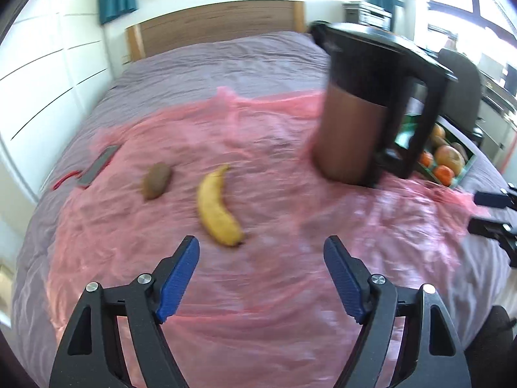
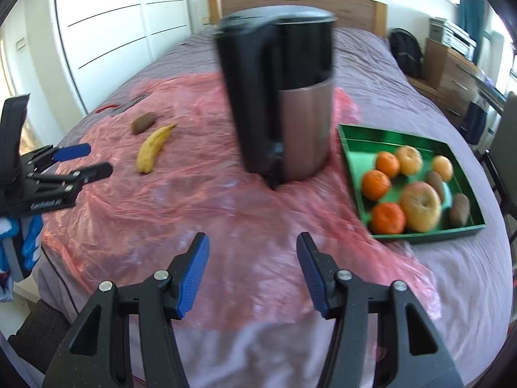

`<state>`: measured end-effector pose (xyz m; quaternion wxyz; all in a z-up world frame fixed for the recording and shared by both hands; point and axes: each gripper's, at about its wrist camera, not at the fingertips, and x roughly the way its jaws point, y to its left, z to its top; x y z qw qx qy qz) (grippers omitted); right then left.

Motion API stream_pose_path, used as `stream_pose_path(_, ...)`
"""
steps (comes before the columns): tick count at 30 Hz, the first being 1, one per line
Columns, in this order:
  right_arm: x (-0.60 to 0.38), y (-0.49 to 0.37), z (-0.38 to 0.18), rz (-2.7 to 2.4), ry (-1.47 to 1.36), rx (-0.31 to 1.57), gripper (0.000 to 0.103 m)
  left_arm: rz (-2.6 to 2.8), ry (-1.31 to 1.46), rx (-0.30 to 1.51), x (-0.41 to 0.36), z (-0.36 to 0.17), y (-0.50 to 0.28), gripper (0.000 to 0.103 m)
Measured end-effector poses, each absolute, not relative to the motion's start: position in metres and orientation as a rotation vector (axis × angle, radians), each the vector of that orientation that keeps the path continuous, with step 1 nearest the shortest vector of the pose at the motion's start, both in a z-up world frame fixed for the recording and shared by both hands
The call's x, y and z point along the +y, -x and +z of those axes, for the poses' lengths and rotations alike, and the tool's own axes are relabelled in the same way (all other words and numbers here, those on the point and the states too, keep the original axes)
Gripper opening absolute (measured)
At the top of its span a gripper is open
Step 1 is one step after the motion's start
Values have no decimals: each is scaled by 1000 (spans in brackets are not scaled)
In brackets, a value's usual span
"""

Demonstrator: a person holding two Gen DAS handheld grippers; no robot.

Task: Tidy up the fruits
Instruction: 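Withdraw both tools from the tray back toward the kiwi and banana, then grasp the last kiwi with the left tool while the right tool grasps the banana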

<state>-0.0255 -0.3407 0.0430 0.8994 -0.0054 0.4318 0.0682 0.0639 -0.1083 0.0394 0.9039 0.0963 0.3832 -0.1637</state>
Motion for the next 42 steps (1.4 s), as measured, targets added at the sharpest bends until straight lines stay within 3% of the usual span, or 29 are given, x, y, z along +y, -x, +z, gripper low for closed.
stream_pose_path(15,-212,-73,12,339,9,946,70,-169,-52,858,18,4,-192,78)
stream_pose_path(30,-152,-165,-36,369,-61,1013,69,-268,-103,935,4,-38,-275,77)
stream_pose_path(37,-147,-190,-56,360,-94,1065,55,-265,-113,966,-2,-55,-292,69)
stream_pose_path(42,-142,-199,-63,358,-107,1079,52,-262,-112,974,-3,-59,-302,67)
